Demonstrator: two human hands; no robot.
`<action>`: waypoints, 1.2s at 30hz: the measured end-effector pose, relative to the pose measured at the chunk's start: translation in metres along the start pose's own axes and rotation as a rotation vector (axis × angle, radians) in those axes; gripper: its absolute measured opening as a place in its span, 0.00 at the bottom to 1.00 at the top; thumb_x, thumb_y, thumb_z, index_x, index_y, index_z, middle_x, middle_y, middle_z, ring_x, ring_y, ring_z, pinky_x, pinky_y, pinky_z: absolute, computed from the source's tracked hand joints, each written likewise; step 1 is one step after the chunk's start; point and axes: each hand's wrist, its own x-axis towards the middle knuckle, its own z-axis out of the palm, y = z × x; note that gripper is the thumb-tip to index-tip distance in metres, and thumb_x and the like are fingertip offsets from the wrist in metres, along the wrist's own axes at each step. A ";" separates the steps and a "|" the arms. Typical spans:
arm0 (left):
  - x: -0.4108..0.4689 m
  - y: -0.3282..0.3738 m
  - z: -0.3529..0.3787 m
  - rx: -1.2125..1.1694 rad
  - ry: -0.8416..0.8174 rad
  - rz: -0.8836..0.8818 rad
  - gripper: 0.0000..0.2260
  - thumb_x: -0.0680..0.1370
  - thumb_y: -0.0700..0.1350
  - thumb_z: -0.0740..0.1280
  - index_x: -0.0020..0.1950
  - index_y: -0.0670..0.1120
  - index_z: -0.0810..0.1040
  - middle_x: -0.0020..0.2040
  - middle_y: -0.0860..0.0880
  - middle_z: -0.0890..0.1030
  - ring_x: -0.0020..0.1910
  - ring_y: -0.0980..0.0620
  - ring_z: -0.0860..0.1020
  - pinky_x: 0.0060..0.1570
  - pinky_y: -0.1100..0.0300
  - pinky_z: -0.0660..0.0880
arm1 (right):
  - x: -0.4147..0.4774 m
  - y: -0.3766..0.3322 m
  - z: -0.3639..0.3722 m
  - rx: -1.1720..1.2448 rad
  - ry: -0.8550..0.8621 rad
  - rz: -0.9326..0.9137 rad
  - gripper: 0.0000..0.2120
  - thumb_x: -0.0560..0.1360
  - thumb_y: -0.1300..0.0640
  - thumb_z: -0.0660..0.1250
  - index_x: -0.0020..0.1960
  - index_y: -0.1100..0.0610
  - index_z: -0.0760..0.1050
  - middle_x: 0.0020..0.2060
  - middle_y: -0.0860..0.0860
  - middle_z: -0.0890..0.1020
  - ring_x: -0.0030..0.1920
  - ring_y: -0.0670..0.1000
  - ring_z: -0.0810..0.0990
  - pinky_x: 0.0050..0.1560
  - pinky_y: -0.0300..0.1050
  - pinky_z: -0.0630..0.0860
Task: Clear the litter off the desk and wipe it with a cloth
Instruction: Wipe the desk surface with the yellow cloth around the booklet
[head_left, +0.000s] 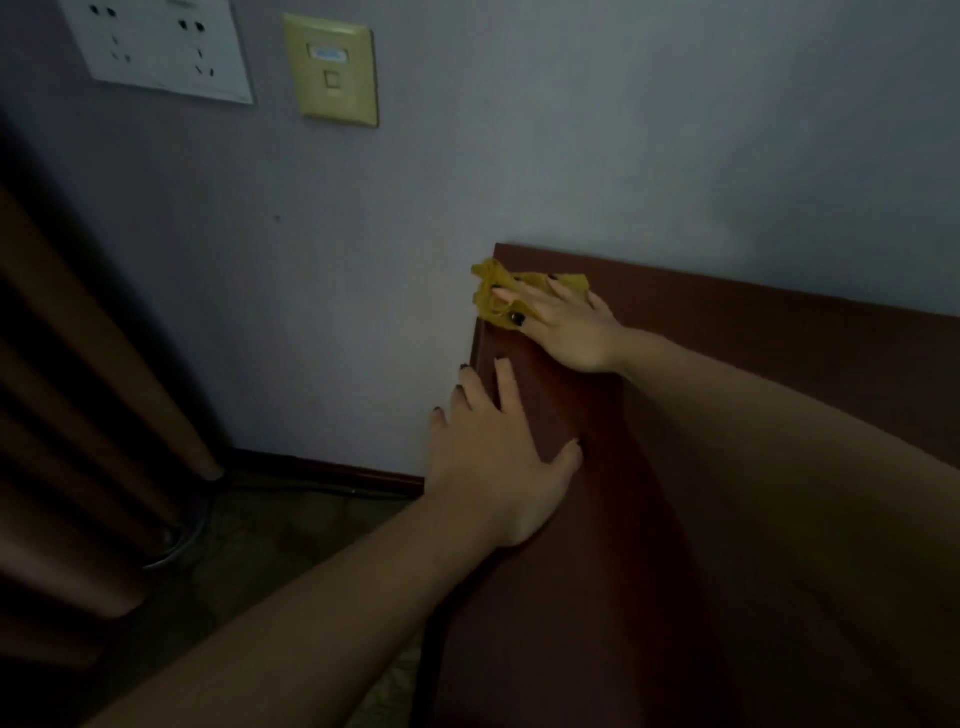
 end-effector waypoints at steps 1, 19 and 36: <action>0.000 -0.001 0.000 -0.008 0.002 0.004 0.43 0.73 0.71 0.48 0.76 0.47 0.34 0.77 0.38 0.44 0.75 0.39 0.52 0.72 0.46 0.53 | 0.013 0.003 -0.004 0.003 -0.004 0.027 0.22 0.81 0.42 0.44 0.74 0.36 0.46 0.76 0.40 0.46 0.76 0.49 0.41 0.72 0.58 0.40; -0.007 0.006 -0.006 -0.226 0.113 -0.053 0.34 0.79 0.59 0.53 0.77 0.44 0.42 0.76 0.42 0.56 0.71 0.44 0.62 0.68 0.47 0.63 | -0.039 -0.004 -0.013 0.059 -0.156 -0.024 0.24 0.81 0.47 0.50 0.73 0.33 0.45 0.76 0.40 0.43 0.75 0.48 0.37 0.71 0.58 0.34; -0.005 0.003 -0.001 -0.146 0.156 -0.071 0.35 0.77 0.65 0.50 0.75 0.44 0.48 0.69 0.44 0.65 0.64 0.45 0.68 0.62 0.50 0.68 | 0.021 -0.010 -0.002 0.009 0.036 0.116 0.24 0.79 0.38 0.44 0.73 0.34 0.44 0.76 0.40 0.46 0.76 0.54 0.43 0.71 0.63 0.43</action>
